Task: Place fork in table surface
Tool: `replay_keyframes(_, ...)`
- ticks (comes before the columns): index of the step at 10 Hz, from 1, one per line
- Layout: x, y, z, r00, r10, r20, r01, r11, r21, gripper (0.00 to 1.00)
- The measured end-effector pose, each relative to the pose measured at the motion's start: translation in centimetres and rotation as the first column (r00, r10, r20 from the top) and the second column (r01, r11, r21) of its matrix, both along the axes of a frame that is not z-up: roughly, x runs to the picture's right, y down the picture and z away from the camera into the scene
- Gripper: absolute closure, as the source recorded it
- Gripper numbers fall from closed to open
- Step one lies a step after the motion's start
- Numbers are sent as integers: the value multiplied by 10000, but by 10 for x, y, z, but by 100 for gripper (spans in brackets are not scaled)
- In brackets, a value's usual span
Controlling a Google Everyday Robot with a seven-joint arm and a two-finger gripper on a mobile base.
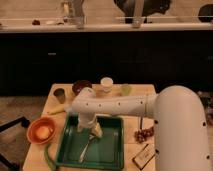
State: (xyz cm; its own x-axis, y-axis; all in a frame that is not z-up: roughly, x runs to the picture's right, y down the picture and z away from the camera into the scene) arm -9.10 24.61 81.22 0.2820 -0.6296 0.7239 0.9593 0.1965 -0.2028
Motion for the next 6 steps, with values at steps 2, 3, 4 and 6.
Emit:
replay_keyframes(2,9,4,8,9998,116,158,-114,9998,-161,20)
replay_keyframes(3,14,3,11,9995,235,206,-231,9996,-180,20)
replay_keyframes(4,16,2,13,9993,283,230,-279,9995,-160,20)
replay_keyframes(6,19,-2,12,9999,134,75,-137,9992,389,20)
